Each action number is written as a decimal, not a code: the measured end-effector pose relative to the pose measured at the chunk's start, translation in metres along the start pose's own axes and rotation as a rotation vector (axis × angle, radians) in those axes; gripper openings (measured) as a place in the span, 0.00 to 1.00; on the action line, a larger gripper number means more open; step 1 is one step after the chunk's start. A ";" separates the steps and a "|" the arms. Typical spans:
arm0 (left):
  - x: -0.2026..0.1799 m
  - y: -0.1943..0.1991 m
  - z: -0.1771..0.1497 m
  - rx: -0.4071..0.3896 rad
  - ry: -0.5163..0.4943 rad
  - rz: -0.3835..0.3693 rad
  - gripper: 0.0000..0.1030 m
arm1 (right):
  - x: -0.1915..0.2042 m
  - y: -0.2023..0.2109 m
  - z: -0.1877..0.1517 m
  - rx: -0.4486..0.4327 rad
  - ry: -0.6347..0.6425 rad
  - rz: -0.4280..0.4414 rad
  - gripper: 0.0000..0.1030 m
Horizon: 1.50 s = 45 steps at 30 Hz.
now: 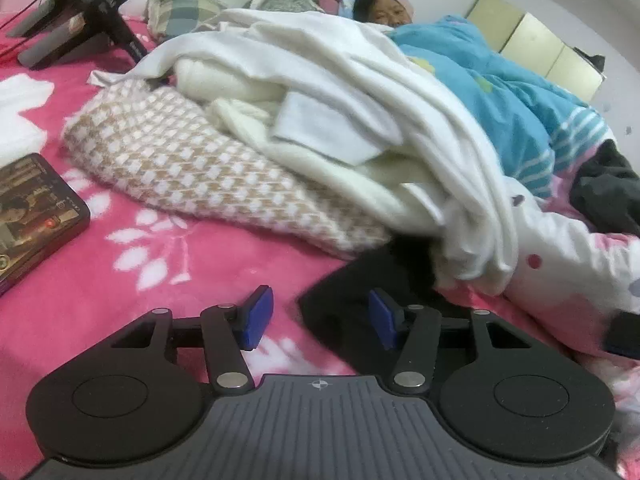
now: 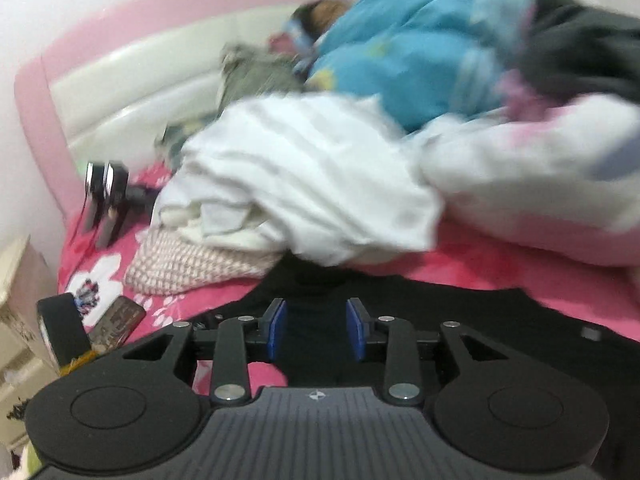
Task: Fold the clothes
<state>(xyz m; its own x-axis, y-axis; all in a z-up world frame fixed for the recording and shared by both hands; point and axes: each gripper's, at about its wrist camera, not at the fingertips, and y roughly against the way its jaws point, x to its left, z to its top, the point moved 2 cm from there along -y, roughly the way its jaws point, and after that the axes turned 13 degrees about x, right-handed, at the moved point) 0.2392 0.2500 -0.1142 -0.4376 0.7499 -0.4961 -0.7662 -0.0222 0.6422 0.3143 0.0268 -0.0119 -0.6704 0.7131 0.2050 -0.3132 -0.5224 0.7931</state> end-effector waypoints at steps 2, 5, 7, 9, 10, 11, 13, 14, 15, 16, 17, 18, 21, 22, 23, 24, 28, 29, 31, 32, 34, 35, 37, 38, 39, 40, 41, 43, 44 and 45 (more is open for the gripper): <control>0.008 -0.003 0.001 -0.002 0.017 -0.032 0.47 | 0.017 -0.037 0.015 0.044 0.023 0.013 0.33; 0.010 -0.004 0.005 0.002 0.022 -0.085 0.46 | 0.034 -0.079 0.027 0.081 0.021 -0.005 0.34; 0.009 -0.007 0.004 0.021 0.007 -0.113 0.39 | 0.033 -0.099 0.036 0.090 -0.014 -0.022 0.34; 0.006 -0.010 0.001 0.034 -0.018 -0.108 0.37 | 0.027 -0.116 0.044 0.102 -0.062 -0.035 0.34; 0.005 -0.010 0.001 0.032 -0.029 -0.107 0.33 | 0.026 -0.126 0.048 0.113 -0.085 -0.043 0.34; 0.004 -0.010 0.000 0.029 -0.036 -0.112 0.29 | 0.024 -0.134 0.052 0.123 -0.110 -0.056 0.34; 0.003 -0.010 -0.001 0.026 -0.043 -0.124 0.21 | 0.019 -0.141 0.055 0.138 -0.152 -0.063 0.34; 0.003 -0.009 -0.002 0.024 -0.043 -0.127 0.19 | 0.018 -0.144 0.057 0.146 -0.170 -0.054 0.34; 0.003 -0.008 -0.002 0.022 -0.043 -0.130 0.16 | 0.017 -0.146 0.058 0.154 -0.187 -0.045 0.34; 0.003 -0.008 -0.002 0.019 -0.044 -0.134 0.14 | 0.019 -0.145 0.058 0.158 -0.185 -0.042 0.34; 0.003 -0.007 -0.003 0.015 -0.047 -0.135 0.13 | 0.020 -0.145 0.059 0.161 -0.183 -0.040 0.35; 0.003 -0.007 -0.003 0.012 -0.052 -0.135 0.12 | 0.022 -0.144 0.059 0.164 -0.182 -0.038 0.37; 0.000 -0.005 -0.003 0.000 -0.070 -0.136 0.10 | 0.028 -0.149 0.062 0.188 -0.161 -0.057 0.49; -0.001 -0.004 -0.003 -0.003 -0.078 -0.139 0.09 | 0.030 -0.152 0.063 0.197 -0.152 -0.073 0.49; -0.002 -0.004 -0.003 -0.006 -0.086 -0.142 0.08 | 0.032 -0.155 0.065 0.204 -0.142 -0.083 0.49; -0.003 -0.002 -0.004 -0.009 -0.096 -0.148 0.08 | 0.032 -0.158 0.066 0.211 -0.138 -0.094 0.49; -0.010 0.004 -0.005 -0.037 -0.143 -0.177 0.07 | 0.033 -0.166 0.067 0.232 -0.116 -0.119 0.46; -0.012 0.005 -0.006 -0.040 -0.159 -0.182 0.06 | 0.033 -0.167 0.066 0.233 -0.106 -0.121 0.40; -0.016 0.008 -0.009 -0.038 -0.188 -0.203 0.06 | 0.034 -0.164 0.064 0.226 -0.068 -0.133 0.27; -0.019 0.010 -0.011 -0.035 -0.201 -0.216 0.05 | 0.034 -0.162 0.063 0.221 -0.055 -0.134 0.17; -0.023 0.013 -0.013 -0.030 -0.227 -0.243 0.05 | 0.034 -0.154 0.060 0.206 -0.036 -0.125 0.08; -0.025 0.016 -0.015 -0.031 -0.243 -0.258 0.05 | 0.033 -0.149 0.059 0.196 -0.030 -0.116 0.03; -0.029 0.021 -0.018 -0.035 -0.274 -0.271 0.06 | 0.030 -0.137 0.055 0.166 -0.017 -0.114 0.03; -0.031 0.022 -0.019 -0.036 -0.285 -0.269 0.06 | 0.028 -0.133 0.053 0.157 -0.020 -0.108 0.03; -0.031 0.024 -0.020 -0.036 -0.292 -0.265 0.06 | 0.026 -0.128 0.051 0.149 -0.024 -0.102 0.03; -0.031 0.024 -0.020 -0.035 -0.288 -0.255 0.06 | 0.023 -0.124 0.050 0.140 -0.028 -0.096 0.02; -0.030 0.025 -0.020 -0.038 -0.285 -0.242 0.07 | 0.021 -0.122 0.051 0.134 -0.030 -0.092 0.02; -0.026 0.025 -0.018 -0.070 -0.284 -0.191 0.23 | 0.017 -0.117 0.053 0.121 -0.036 -0.084 0.02; -0.023 0.025 -0.016 -0.091 -0.285 -0.155 0.30 | 0.016 -0.114 0.052 0.116 -0.041 -0.080 0.02; -0.020 0.024 -0.014 -0.109 -0.275 -0.117 0.44 | 0.019 -0.119 0.056 0.117 -0.044 -0.077 0.02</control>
<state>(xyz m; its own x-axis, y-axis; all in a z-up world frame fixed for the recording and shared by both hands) 0.2230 0.2252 -0.0969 -0.2111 0.9020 -0.3766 -0.8563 0.0152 0.5162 0.3765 0.1288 -0.0698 -0.6167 0.7700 0.1639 -0.2804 -0.4093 0.8682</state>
